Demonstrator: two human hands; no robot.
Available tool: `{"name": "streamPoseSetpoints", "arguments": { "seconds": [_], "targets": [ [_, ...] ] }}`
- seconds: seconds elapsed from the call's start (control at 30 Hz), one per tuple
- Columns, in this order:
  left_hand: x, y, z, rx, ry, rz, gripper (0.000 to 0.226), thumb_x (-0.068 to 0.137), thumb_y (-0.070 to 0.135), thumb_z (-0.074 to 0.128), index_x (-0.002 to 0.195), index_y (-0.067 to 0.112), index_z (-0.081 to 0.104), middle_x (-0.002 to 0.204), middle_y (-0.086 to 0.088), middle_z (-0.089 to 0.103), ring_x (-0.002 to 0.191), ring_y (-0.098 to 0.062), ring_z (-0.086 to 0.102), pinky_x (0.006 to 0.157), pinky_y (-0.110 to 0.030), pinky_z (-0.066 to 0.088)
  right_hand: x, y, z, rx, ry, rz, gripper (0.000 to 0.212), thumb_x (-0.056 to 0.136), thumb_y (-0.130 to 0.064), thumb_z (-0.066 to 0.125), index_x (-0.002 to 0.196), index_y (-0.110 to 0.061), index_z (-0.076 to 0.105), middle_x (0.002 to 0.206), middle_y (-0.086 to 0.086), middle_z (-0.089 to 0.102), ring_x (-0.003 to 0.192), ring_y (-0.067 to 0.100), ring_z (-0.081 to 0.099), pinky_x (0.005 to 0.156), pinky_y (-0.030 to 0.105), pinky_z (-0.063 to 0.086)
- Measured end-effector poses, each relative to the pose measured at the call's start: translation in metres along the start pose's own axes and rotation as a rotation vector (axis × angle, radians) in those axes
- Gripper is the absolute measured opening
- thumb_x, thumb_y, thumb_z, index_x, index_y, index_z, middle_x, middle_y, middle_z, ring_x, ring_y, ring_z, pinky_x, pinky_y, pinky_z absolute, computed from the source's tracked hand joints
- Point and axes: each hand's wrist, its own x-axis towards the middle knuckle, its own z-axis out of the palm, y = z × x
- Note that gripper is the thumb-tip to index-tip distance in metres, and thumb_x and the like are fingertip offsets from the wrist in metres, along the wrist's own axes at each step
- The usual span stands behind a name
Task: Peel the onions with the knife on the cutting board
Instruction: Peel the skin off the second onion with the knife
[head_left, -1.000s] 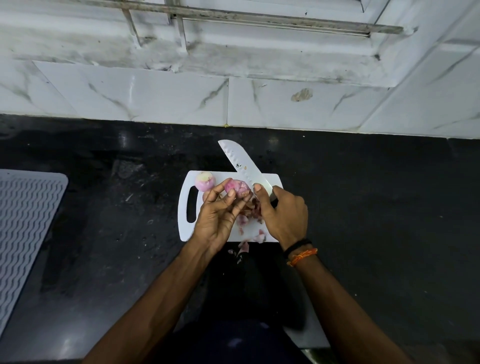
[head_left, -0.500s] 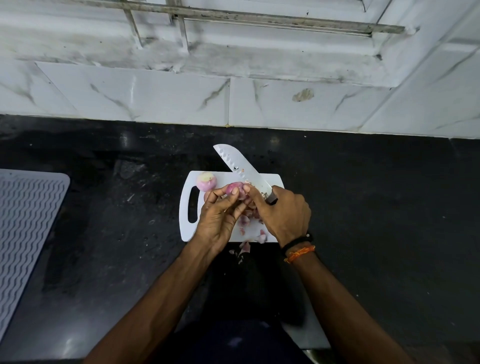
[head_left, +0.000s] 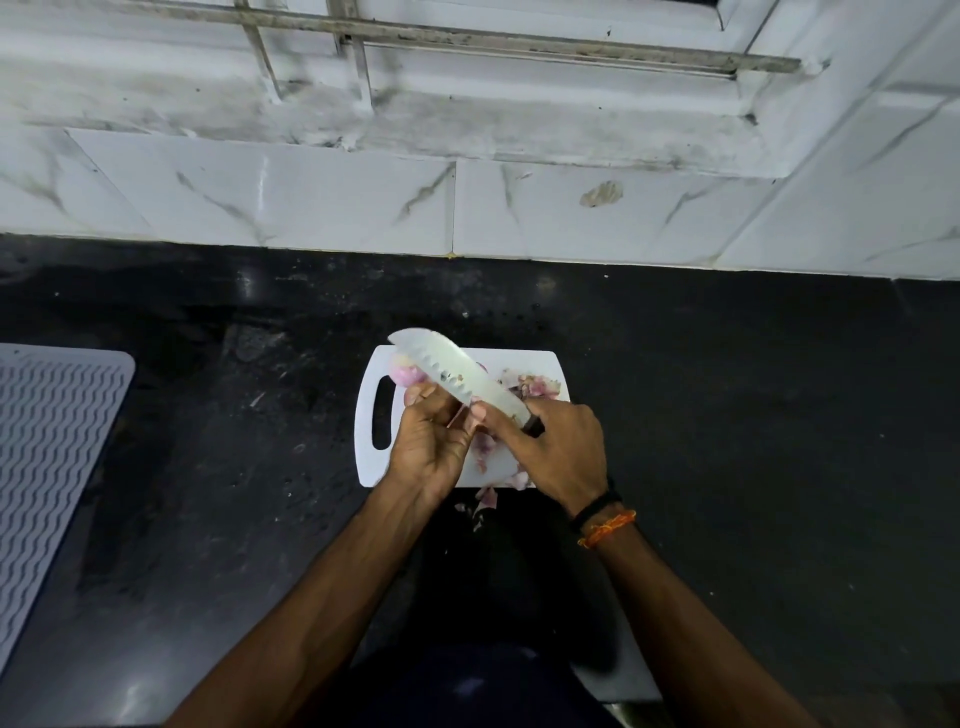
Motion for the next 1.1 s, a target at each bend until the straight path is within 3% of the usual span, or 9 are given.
{"name": "streamPoseSetpoints", "arguments": {
  "seconds": [0.13,0.23,0.33,0.47,0.6,0.77,0.87,0.97,1.1],
  "targets": [
    [0.000,0.002,0.000,-0.004,-0.047,0.002,0.046,0.083,0.012,0.068,0.126,0.008,0.052,0.105,-0.015,0.072,0.093,-0.027,0.074,0.079,-0.038,0.061,0.006,0.004,-0.010,0.006,0.035,0.087,0.065,0.079,-0.081,0.049,0.090,-0.022,0.075,0.061,-0.010,0.064,0.056,0.006,0.060,0.049,0.029,0.045],
    [0.000,0.002,-0.003,0.028,-0.103,0.015,0.026,0.091,0.001,0.060,0.116,0.004,0.056,0.104,-0.014,0.072,0.096,-0.027,0.074,0.088,-0.045,0.059,0.009,0.008,-0.012,-0.008,0.003,0.162,0.050,0.082,-0.077,0.054,0.073,-0.029,0.063,0.053,-0.014,0.054,0.054,0.007,0.056,0.051,0.025,0.036],
    [0.002,0.000,-0.003,0.026,-0.096,0.043,0.032,0.095,-0.009,0.051,0.125,0.004,0.054,0.100,-0.010,0.074,0.092,-0.022,0.074,0.093,-0.050,0.055,0.010,0.010,-0.013,-0.010,-0.003,0.186,0.051,0.084,-0.076,0.053,0.068,-0.029,0.061,0.050,-0.016,0.050,0.056,0.010,0.055,0.056,0.026,0.037],
    [0.003,0.003,-0.004,0.038,-0.103,0.066,0.040,0.083,-0.005,0.060,0.122,0.003,0.058,0.122,-0.016,0.067,0.105,-0.026,0.071,0.095,-0.047,0.055,0.012,0.008,-0.012,-0.065,-0.016,0.211,0.065,0.085,-0.081,0.043,0.082,-0.022,0.070,0.053,-0.015,0.051,0.065,0.016,0.061,0.061,0.031,0.048],
    [0.001,0.004,-0.004,0.065,-0.114,0.082,0.032,0.090,-0.011,0.053,0.117,0.004,0.061,0.116,-0.013,0.071,0.097,-0.021,0.074,0.094,-0.046,0.055,0.011,0.002,-0.011,-0.117,-0.003,0.174,0.057,0.088,-0.077,0.044,0.065,-0.026,0.056,0.054,-0.014,0.051,0.057,0.011,0.057,0.056,0.029,0.045],
    [0.000,0.004,-0.003,0.081,-0.101,0.106,0.032,0.092,-0.014,0.050,0.114,0.005,0.062,0.110,-0.012,0.071,0.092,-0.019,0.074,0.089,-0.041,0.058,0.014,0.003,-0.010,-0.123,-0.018,0.101,0.069,0.088,-0.078,0.043,0.080,-0.015,0.072,0.062,-0.008,0.064,0.058,0.011,0.060,0.058,0.036,0.053],
    [0.000,0.003,-0.003,0.070,-0.108,0.107,0.033,0.092,-0.013,0.050,0.117,0.004,0.061,0.118,-0.015,0.068,0.095,-0.019,0.074,0.092,-0.042,0.057,0.012,0.003,-0.010,-0.075,0.001,0.117,0.060,0.089,-0.076,0.046,0.072,-0.021,0.066,0.056,-0.010,0.058,0.053,0.008,0.056,0.050,0.029,0.044],
    [0.000,0.003,-0.001,0.059,-0.124,0.107,0.034,0.090,-0.012,0.052,0.120,0.003,0.059,0.126,-0.016,0.064,0.103,-0.022,0.072,0.092,-0.042,0.057,0.014,0.001,-0.013,-0.075,0.009,0.156,0.056,0.091,-0.071,0.047,0.057,-0.027,0.046,0.051,-0.012,0.051,0.050,0.007,0.052,0.050,0.024,0.037],
    [0.000,0.003,-0.003,0.066,-0.121,0.115,0.034,0.086,-0.009,0.056,0.116,0.004,0.061,0.121,-0.015,0.067,0.101,-0.022,0.072,0.088,-0.039,0.060,0.014,0.002,-0.011,-0.141,-0.013,0.118,0.055,0.090,-0.074,0.043,0.060,-0.028,0.050,0.056,-0.011,0.055,0.052,0.007,0.053,0.051,0.024,0.036]
  ]
}}
